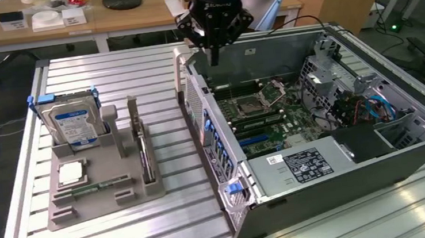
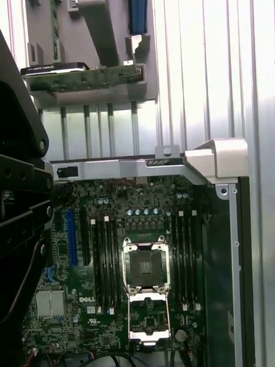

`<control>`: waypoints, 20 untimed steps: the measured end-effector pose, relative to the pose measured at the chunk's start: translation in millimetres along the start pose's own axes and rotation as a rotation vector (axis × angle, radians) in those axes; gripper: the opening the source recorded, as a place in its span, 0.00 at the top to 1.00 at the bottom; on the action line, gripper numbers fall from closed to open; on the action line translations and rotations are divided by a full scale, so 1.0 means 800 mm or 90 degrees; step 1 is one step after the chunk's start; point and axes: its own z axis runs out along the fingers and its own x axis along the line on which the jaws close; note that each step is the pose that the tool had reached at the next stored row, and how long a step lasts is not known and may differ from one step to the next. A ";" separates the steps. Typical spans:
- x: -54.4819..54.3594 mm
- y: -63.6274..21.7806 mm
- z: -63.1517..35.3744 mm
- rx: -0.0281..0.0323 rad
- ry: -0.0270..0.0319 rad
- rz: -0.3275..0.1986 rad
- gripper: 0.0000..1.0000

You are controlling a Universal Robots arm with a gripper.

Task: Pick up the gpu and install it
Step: 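Reach for the gpu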

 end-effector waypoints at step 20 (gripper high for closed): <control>0.060 -0.004 -0.001 0.0000 0.0000 0.000 0.89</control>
